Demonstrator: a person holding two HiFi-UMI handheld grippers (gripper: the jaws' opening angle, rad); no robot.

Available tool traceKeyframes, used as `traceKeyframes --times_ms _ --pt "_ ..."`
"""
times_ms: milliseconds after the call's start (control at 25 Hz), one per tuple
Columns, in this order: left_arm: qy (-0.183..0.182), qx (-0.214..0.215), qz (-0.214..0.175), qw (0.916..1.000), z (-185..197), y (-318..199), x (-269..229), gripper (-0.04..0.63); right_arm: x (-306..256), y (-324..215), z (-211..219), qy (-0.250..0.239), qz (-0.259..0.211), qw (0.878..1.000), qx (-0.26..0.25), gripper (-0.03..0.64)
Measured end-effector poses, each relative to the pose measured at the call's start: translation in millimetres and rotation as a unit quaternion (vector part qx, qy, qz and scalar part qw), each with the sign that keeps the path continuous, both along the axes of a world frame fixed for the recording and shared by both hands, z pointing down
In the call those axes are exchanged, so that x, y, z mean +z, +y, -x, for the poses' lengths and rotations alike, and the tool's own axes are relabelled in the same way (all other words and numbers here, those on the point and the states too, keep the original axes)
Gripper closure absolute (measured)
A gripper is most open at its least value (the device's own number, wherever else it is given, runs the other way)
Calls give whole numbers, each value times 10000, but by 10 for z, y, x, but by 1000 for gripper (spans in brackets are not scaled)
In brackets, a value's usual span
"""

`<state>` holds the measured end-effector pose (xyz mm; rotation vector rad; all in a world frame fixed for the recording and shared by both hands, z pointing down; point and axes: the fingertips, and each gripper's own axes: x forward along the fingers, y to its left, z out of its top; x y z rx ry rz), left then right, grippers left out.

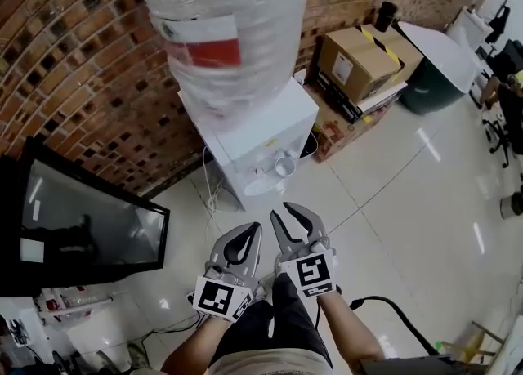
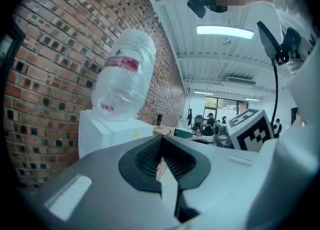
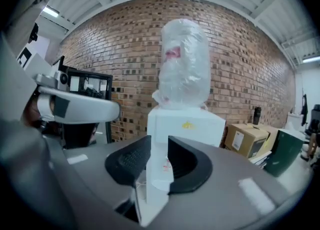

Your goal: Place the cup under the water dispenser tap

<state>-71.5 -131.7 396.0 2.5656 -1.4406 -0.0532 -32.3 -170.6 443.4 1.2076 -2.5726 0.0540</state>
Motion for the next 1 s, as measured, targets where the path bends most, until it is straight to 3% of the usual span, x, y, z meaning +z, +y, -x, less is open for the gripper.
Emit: traceKeyframes --times_ms 480,1000 --pt "340 394 -438 9977 -50 708 -733 603 -1103 940 180 -3 -468 9988 -163 583" --pt "511 774 -373 9950 -78 1382 -861 603 -1126 1731 -40 148 -289 9992 252 611"
